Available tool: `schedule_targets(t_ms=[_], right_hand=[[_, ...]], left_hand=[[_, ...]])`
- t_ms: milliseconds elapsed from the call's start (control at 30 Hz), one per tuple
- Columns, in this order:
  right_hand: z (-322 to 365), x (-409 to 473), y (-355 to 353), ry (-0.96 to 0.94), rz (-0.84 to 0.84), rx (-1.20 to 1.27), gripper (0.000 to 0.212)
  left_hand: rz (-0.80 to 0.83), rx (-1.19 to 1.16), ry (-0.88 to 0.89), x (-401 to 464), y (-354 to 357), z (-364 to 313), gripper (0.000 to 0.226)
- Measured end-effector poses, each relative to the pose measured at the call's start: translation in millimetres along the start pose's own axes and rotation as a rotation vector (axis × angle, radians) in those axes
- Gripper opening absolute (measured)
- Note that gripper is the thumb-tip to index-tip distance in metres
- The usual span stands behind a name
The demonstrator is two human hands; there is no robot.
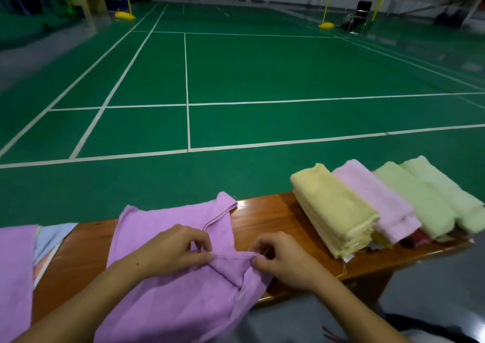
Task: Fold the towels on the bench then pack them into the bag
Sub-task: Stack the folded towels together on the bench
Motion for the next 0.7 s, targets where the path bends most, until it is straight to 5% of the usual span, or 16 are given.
schedule_targets(t_ms=[133,267,533,700], right_hand=[[-2.1,26.0,-1.4,-0.034,-0.146,-0.084,0.003],[-1.6,61.7,10.2,-0.077,-0.241,0.134,0.015],[13.9,113.5,17.4,-0.112,-0.071,0.493,0.015],[13.9,118.3,14.1,-0.105,-0.045,0.411,0.019]], left_hand=[[-0.059,-0.233,0.011,-10.8,-3.5,-0.2,0.016],[-0.126,-0.349,0.023,-18.0,0.0,-2.7,0.021],[-0.161,-0.517,-0.015,-32.0,-9.6,5.2,0.025],[-0.184,-0.433,-0.055,-36.0,-10.8,17.2,0.023]])
Point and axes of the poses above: each hand's wrist, its own x-axis towards the middle knuckle, its own y-axis out of the palm, z = x × y, the point moved 2 cm from there along x, towards the middle knuckle, and after that the axes turned 4 degrees about x, right-handed, at the moved point
